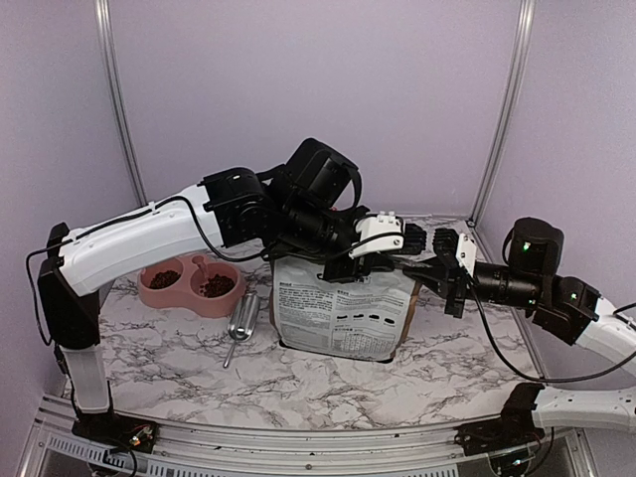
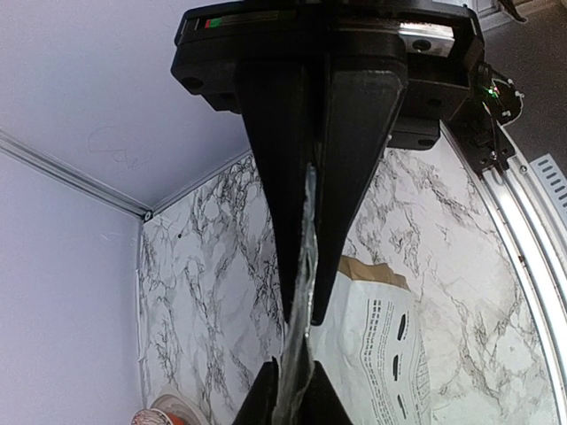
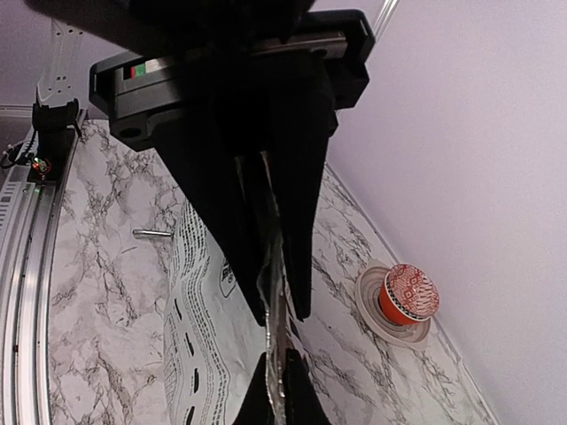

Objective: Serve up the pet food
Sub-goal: Press the seal on the pet food bag.

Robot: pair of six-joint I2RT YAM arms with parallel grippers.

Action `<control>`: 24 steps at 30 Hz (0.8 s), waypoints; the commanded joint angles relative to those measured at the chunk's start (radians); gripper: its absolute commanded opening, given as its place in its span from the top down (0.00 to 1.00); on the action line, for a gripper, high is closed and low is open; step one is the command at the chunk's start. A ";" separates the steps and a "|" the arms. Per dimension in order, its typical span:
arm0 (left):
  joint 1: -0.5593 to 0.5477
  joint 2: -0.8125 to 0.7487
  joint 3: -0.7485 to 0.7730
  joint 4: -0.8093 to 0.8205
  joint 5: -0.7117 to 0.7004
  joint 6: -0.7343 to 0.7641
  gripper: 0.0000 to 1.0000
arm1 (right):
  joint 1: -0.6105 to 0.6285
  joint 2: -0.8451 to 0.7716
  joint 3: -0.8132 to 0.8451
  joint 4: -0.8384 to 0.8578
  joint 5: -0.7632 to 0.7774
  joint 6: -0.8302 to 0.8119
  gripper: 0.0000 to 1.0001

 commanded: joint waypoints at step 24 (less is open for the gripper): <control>0.094 -0.115 -0.108 -0.071 -0.049 0.010 1.00 | 0.002 -0.068 0.041 0.132 -0.080 0.011 1.00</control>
